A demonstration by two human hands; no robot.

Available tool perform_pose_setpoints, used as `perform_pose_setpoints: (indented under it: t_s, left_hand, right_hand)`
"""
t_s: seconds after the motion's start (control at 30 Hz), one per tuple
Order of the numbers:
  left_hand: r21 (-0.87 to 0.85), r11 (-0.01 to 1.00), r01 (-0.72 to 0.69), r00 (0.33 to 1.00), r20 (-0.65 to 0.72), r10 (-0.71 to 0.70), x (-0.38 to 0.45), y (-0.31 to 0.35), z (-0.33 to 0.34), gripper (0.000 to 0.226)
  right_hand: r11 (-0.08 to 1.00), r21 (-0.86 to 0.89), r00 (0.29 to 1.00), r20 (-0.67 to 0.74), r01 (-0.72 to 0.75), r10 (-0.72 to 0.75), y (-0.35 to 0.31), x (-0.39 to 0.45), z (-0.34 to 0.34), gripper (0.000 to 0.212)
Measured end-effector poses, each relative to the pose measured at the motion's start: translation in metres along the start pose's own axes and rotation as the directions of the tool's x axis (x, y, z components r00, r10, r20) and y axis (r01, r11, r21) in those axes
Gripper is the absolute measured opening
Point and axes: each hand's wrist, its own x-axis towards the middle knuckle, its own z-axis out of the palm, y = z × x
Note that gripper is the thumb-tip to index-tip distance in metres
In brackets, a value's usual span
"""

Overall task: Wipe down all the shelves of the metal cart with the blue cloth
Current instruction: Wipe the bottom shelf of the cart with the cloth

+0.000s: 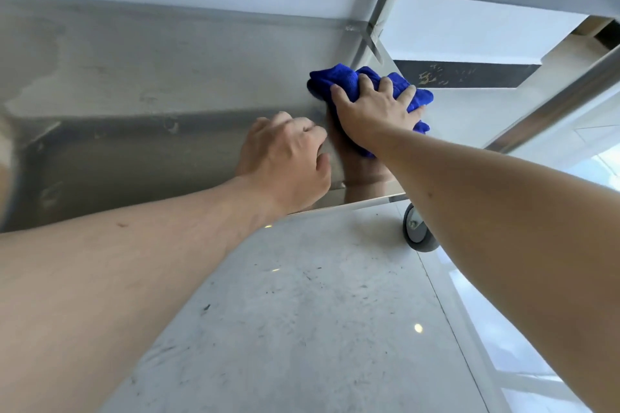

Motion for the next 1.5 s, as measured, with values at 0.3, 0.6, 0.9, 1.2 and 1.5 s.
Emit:
perform_pose_setpoints:
  t_s: [0.3, 0.6, 0.9, 1.2, 1.5]
  left_hand:
    - [0.027, 0.999, 0.043, 0.999, -0.026, -0.042, -0.01, -0.005, 0.003, 0.043]
    - [0.049, 0.997, 0.063, 0.998, -0.013, -0.063, -0.009, -0.004, 0.003, 0.049]
    - [0.003, 0.994, 0.106, 0.994, -0.03, -0.105, -0.018, -0.023, -0.011, 0.047]
    - [0.026, 0.97, 0.243, 0.965, -0.107, -0.239, -0.042, -0.086, -0.04, 0.044]
    - [0.043, 0.939, 0.342, 0.93, -0.159, -0.332, -0.081, -0.132, -0.071, 0.049]
  right_hand:
    - [0.998, 0.007, 0.998, -0.008, 0.056, -0.056, -0.037, 0.056, 0.001, 0.078]
    - [0.99, 0.079, 0.993, 0.012, 0.115, -0.116, -0.043, 0.082, -0.003, 0.079]
    - [0.988, 0.045, 0.989, 0.004, 0.148, -0.148, -0.046, 0.087, -0.005, 0.07]
    - [0.946, 0.068, 0.947, 0.022, 0.318, -0.32, -0.126, 0.049, 0.009, 0.068]
    - [0.887, 0.063, 0.886, 0.055, 0.457, -0.46, -0.228, -0.013, 0.024, 0.066]
